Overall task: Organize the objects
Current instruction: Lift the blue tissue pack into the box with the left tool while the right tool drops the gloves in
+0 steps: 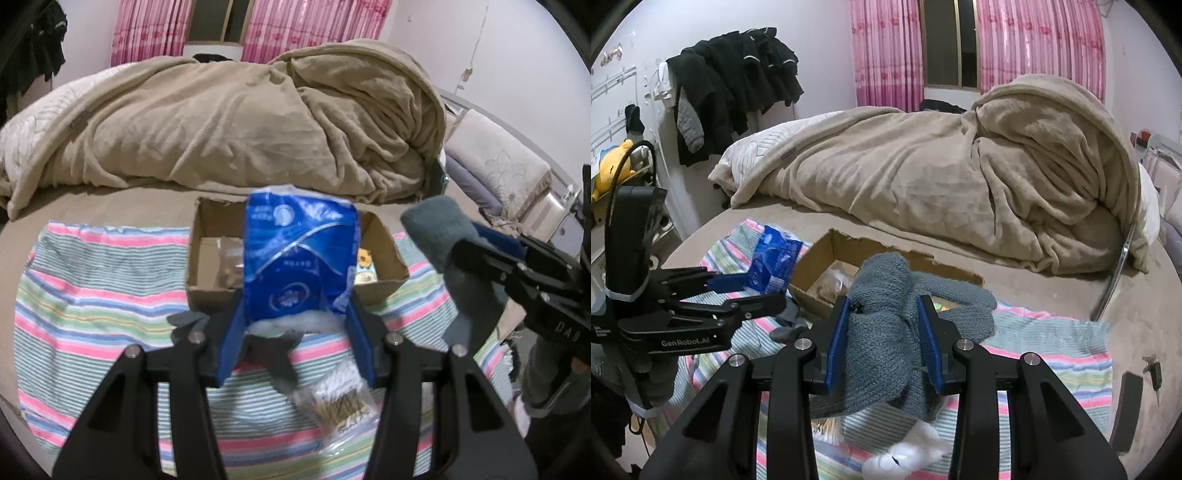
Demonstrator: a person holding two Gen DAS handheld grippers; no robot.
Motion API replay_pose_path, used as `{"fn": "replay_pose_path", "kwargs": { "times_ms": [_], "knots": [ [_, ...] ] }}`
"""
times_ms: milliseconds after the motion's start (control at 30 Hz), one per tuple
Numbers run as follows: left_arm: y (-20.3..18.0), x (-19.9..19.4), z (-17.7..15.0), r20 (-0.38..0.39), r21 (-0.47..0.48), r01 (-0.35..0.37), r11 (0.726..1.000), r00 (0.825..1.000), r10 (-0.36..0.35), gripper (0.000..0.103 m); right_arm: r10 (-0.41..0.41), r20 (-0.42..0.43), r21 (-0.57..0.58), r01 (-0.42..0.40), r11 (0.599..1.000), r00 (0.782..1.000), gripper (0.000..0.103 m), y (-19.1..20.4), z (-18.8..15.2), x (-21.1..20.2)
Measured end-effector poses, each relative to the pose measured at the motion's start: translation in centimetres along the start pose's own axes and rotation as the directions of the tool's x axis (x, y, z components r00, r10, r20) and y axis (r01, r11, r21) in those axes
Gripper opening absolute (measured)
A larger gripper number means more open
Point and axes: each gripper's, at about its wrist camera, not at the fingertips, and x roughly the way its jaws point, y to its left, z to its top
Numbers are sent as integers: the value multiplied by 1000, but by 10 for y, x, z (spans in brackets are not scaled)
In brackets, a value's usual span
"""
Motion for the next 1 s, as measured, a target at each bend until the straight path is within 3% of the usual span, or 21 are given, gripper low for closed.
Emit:
{"fn": "replay_pose_path", "kwargs": {
  "times_ms": [600,800,1000],
  "knots": [
    [9,57,23,-49,-60,15,998,999,-18,53,10,-11,52,-10,999,1000,39,-26,24,50],
    [12,77,24,-69,-63,41,997,997,-46,53,16,-38,77,-13,997,999,39,-37,24,76],
    [16,102,24,-109,-46,22,999,994,-27,53,26,-89,109,-16,994,996,39,-49,16,109]
  ]
}}
